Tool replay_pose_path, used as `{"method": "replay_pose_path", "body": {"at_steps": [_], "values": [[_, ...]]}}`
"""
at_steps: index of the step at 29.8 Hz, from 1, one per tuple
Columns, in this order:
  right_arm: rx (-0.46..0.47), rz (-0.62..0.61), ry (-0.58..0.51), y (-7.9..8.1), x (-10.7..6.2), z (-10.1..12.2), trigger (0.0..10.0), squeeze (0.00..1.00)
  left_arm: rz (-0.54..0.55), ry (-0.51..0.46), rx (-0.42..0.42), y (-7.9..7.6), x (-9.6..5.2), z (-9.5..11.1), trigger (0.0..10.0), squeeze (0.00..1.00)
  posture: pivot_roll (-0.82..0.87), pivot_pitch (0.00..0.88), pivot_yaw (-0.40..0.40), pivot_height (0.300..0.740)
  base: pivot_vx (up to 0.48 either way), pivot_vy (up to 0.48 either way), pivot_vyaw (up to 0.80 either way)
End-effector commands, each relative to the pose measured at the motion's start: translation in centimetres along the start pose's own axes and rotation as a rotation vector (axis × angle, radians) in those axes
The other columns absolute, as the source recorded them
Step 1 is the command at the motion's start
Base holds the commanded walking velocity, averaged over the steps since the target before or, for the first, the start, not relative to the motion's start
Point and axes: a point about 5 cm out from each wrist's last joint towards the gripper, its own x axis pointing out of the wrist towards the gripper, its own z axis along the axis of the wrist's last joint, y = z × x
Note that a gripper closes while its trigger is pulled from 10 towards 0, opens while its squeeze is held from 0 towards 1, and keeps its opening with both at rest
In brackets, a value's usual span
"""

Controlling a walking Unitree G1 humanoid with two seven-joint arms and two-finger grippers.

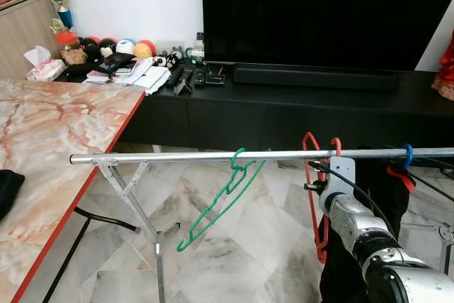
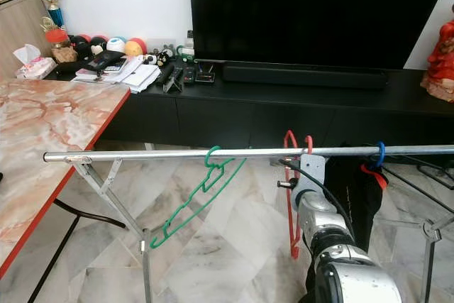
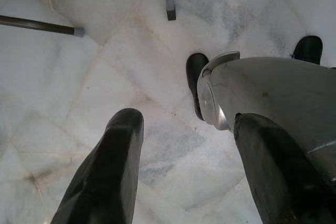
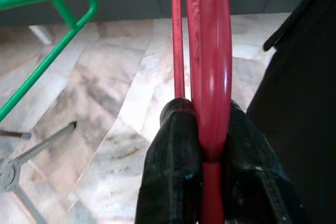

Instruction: Hang hanger

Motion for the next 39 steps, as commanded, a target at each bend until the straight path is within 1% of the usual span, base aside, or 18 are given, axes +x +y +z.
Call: {"method": "replay_pose_path", "body": {"at_steps": [1, 3, 6, 12, 13, 14, 15, 16, 17, 18, 22, 24, 26, 28, 29, 30, 34, 39], "values": [[-0.010, 0.003, 0.012, -0.2, 0.0, 0.4, 10.0, 0.00, -0.008, 0.012, 0.022, -0.1, 0.0, -0.5, 10.0, 0.00, 0.05, 0.019, 0.008, 0.740, 0.000, 0.000, 0.00], [-0.031, 0.025, 0.033, -0.2, 0.0, -0.2, 10.0, 0.00, -0.014, 0.021, 0.035, -0.2, -0.1, -0.7, 10.0, 0.00, 0.05, 0.020, 0.007, 0.740, 0.000, 0.000, 0.00], [-0.031, 0.039, 0.052, -0.1, 0.0, -0.6, 10.0, 0.00, -0.013, 0.021, 0.031, -0.1, -0.1, -0.8, 10.0, 0.00, 0.05, 0.018, 0.006, 0.740, 0.000, 0.000, 0.00], [-0.022, 0.025, 0.063, -0.4, -0.1, -1.3, 10.0, 0.00, -0.022, 0.027, 0.031, -0.3, -0.1, -1.0, 10.0, 0.00, 0.05, 0.021, 0.008, 0.740, 0.000, 0.000, 0.00], [-0.010, 0.012, 0.066, -0.6, -0.1, -1.7, 10.0, 0.60, -0.025, 0.030, 0.033, -0.6, -0.1, -1.1, 10.0, 0.00, 0.04, 0.022, 0.010, 0.740, 0.000, 0.000, 0.00], [-0.010, 0.012, 0.066, -0.6, -0.1, -1.7, 10.0, 0.60, -0.025, 0.030, 0.033, -0.6, -0.1, -1.1, 10.0, 0.00, 0.04, 0.022, 0.010, 0.740, 0.000, 0.000, 0.00], [-0.010, 0.007, 0.066, -0.7, -0.1, -1.9, 10.0, 0.74, -0.027, 0.031, 0.034, -0.8, 0.0, -1.2, 10.0, 0.00, 0.04, 0.022, 0.009, 0.740, 0.000, 0.000, 0.00], [-0.002, 0.005, 0.061, -0.8, -0.1, -2.0, 10.0, 0.96, -0.029, 0.031, 0.036, -1.0, 0.0, -1.2, 10.0, 0.00, 0.04, 0.022, 0.009, 0.740, 0.000, 0.000, 0.00], [-0.002, 0.005, 0.061, -0.8, -0.1, -2.0, 10.0, 0.96, -0.029, 0.031, 0.036, -1.0, 0.0, -1.2, 10.0, 0.00, 0.04, 0.022, 0.009, 0.740, 0.000, 0.000, 0.00], [0.009, 0.007, 0.062, -0.8, -0.1, -2.2, 10.0, 1.00, -0.032, 0.032, 0.037, -1.2, 0.0, -1.3, 10.0, 0.00, 0.04, 0.023, 0.009, 0.740, 0.000, 0.000, 0.00], [0.017, -0.004, 0.044, -0.9, -0.1, -2.4, 10.0, 1.00, -0.039, 0.033, 0.041, -2.1, 0.0, -1.6, 10.0, 0.00, 0.04, 0.028, 0.010, 0.740, 0.000, 0.000, 0.00], [0.017, -0.004, 0.044, -0.9, -0.1, -2.4, 10.0, 1.00, -0.039, 0.033, 0.041, -2.1, 0.0, -1.6, 10.0, 0.00, 0.04, 0.028, 0.010, 0.740, 0.000, 0.000, 0.00], [0.001, -0.016, 0.004, -1.0, -0.1, -1.9, 10.0, 1.00, -0.044, 0.035, 0.043, -2.6, 0.0, -1.9, 10.0, 0.00, 0.03, 0.032, 0.011, 0.740, 0.000, 0.000, 0.00], [0.001, -0.016, 0.004, -1.0, -0.1, -1.9, 10.0, 1.00, -0.044, 0.035, 0.043, -2.6, 0.0, -1.9, 10.0, 0.00, 0.03, 0.032, 0.011, 0.740, 0.000, 0.000, 0.00], [-0.012, -0.009, -0.029, -0.8, -0.1, -1.5, 10.0, 0.23, -0.048, 0.036, 0.043, -3.0, 0.1, -2.0, 10.0, 0.00, 0.03, 0.032, 0.011, 0.740, 0.000, 0.000, 0.00], [-0.021, 0.000, -0.068, -0.6, -0.1, -1.1, 10.0, 0.00, -0.052, 0.036, 0.044, -3.3, 0.1, -2.1, 10.0, 0.00, 0.02, 0.035, 0.011, 0.740, 0.000, 0.000, 0.00], [-0.009, 0.038, -0.170, 0.3, -0.3, -0.7, 10.0, 0.00, -0.058, 0.035, 0.047, -3.4, 0.1, -2.0, 10.0, 0.00, 0.01, 0.036, 0.010, 0.740, 0.000, 0.000, 0.00], [0.021, 0.088, -0.256, 1.3, -1.0, -1.5, 10.0, 0.00, -0.041, 0.022, 0.037, -3.4, 0.2, -1.5, 10.0, 0.00, 0.01, 0.033, 0.009, 0.740, 0.000, 0.000, 0.00]]}}
